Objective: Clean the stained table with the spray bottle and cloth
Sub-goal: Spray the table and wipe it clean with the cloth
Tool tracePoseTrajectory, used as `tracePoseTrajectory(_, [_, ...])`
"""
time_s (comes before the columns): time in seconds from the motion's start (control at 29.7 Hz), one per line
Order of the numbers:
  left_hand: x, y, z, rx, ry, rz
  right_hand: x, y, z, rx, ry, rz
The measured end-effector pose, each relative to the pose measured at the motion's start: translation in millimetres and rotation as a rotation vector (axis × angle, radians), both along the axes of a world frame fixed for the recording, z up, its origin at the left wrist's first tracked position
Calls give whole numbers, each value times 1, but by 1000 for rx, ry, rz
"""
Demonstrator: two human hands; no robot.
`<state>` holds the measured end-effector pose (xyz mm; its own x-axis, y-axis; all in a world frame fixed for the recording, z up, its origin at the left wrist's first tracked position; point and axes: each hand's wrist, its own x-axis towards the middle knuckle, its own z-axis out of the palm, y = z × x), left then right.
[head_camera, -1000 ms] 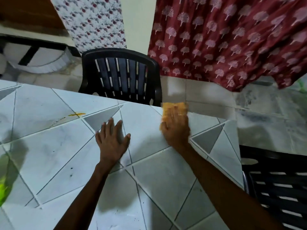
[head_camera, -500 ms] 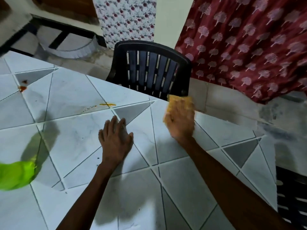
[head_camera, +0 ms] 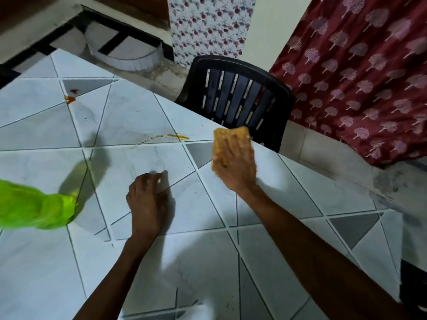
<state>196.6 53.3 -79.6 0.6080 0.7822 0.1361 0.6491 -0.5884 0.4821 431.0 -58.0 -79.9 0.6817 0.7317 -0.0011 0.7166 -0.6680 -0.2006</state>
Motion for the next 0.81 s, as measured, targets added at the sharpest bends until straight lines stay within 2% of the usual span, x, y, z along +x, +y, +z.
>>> tracePoseTrajectory(0.07, [-7,4,1,-84,-48,76,-35,44,0,22,-19,93])
tracePoseTrajectory(0.13, [-17,9,3,-225,-133,141,-80,43,-2,58,-72,359])
tracePoseTrajectory(0.2, [-25,5,5,-194,-137,98,-120,-2,0,29,-63,525])
tracePoseTrajectory(0.27, [-27,-1,6,-235,-203,71,-130,-62,2,5,-37,562])
tracePoseTrajectory(0.34, [-22,-11,7,-350,-293,65,-112,-121,-2,-19,4,504])
tracePoseTrajectory(0.37, [-17,-22,9,-351,-281,21,-96,-152,-5,-10,-15,412])
tracePoseTrajectory(0.44, [-7,-41,15,-287,-210,-118,-62,-194,-8,-10,-17,76])
tracePoseTrajectory(0.51, [4,-60,23,-248,-210,-270,-52,-197,-4,-11,-1,-280])
tracePoseTrajectory(0.54, [12,-71,25,-226,-222,-333,-56,-187,-2,-2,-9,-377])
tracePoseTrajectory(0.61, [27,-87,25,-247,-227,-381,-77,-159,5,37,-1,-363])
tracePoseTrajectory(0.67, [44,-106,23,-295,-216,-373,-95,-155,6,8,-25,-124])
tracePoseTrajectory(0.74, [62,-129,22,-254,-141,-412,-93,-189,7,-44,-42,-9])
tracePoseTrajectory(0.81, [78,-151,20,-202,-89,-490,-81,-244,2,-25,-44,-173])
